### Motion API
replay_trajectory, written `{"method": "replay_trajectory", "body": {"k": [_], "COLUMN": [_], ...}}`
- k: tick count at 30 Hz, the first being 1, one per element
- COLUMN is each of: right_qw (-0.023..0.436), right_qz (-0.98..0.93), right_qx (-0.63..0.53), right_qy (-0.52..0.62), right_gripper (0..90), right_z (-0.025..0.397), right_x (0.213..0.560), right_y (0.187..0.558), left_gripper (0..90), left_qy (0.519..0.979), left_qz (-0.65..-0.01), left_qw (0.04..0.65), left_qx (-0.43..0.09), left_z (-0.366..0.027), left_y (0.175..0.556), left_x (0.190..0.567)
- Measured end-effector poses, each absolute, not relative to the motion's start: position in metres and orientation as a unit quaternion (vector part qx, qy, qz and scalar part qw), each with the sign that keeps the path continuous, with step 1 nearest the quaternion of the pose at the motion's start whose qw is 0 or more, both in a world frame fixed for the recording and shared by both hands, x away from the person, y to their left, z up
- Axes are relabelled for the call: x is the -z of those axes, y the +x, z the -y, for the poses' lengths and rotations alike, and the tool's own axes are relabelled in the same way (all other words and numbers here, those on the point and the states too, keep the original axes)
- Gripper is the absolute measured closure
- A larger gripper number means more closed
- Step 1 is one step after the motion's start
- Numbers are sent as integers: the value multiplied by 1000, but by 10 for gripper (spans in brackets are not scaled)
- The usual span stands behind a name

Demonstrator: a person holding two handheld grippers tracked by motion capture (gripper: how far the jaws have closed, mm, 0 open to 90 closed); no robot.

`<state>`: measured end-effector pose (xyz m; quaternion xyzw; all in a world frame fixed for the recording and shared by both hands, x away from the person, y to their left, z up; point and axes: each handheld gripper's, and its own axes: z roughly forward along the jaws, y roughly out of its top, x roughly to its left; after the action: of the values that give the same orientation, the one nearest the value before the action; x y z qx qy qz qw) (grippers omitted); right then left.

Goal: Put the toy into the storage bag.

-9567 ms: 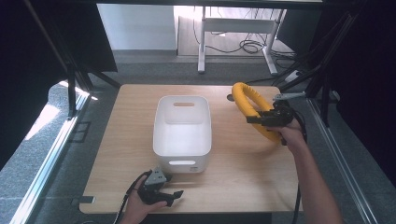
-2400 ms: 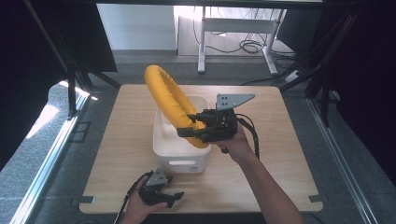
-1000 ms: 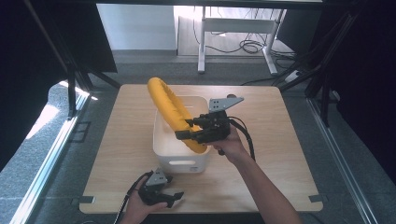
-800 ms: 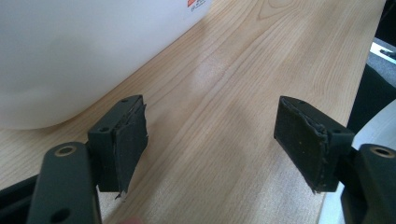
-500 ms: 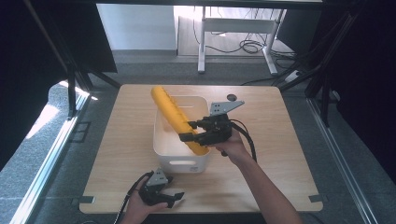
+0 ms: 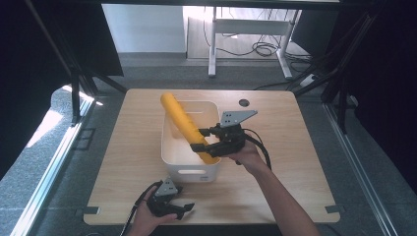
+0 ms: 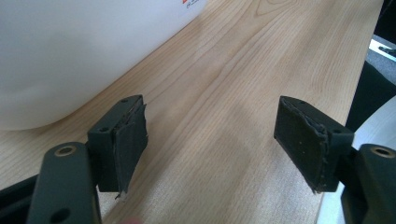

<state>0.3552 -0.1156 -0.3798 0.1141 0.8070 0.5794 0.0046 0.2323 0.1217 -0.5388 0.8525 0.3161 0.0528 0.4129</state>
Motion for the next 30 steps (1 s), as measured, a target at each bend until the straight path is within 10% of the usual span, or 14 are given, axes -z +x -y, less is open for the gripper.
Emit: {"method": "replay_trajectory", "body": {"k": [30], "right_qw": [114], "right_qz": [-771], "right_qx": [-590], "right_qy": [212], "right_gripper": [295], "right_z": [203], "right_x": [402], "right_y": [326], "left_gripper": [255], "left_qy": [853], "left_qz": [-316], "left_qw": [413], "left_qx": [-54], "left_z": [-121], "left_y": [232], "left_x": [538]}}
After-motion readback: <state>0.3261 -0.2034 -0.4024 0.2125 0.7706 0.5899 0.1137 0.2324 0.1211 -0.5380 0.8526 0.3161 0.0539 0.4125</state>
